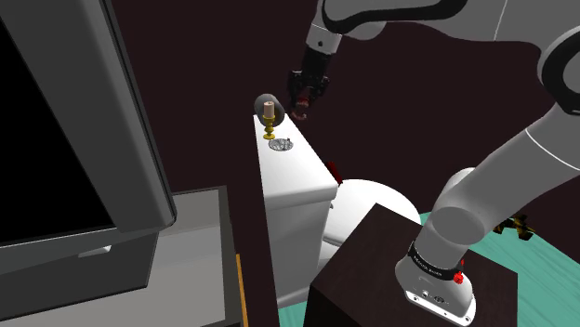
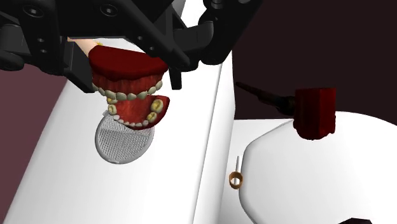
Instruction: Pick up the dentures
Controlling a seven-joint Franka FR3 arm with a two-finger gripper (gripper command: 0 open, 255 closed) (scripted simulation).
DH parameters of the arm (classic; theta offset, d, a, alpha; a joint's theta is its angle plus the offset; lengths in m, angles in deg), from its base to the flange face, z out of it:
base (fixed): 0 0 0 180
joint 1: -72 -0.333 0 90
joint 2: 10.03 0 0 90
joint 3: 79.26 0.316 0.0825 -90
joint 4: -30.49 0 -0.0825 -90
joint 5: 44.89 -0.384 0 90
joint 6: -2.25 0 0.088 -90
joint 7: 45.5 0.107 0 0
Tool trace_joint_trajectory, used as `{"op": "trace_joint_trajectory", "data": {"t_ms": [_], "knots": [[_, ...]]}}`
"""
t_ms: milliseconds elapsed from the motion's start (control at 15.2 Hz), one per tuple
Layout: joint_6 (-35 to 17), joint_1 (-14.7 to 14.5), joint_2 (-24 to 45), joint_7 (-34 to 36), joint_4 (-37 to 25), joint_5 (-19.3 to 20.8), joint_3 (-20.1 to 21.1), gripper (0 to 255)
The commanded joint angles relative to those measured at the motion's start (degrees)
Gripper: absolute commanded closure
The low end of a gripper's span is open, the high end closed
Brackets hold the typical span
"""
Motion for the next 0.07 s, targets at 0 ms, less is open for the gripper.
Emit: {"op": "trace_joint_trajectory", "data": {"t_ms": [0], "knots": [[0.5, 0.0, 0.1, 0.0, -0.6, 0.0, 0.0, 255]]}}
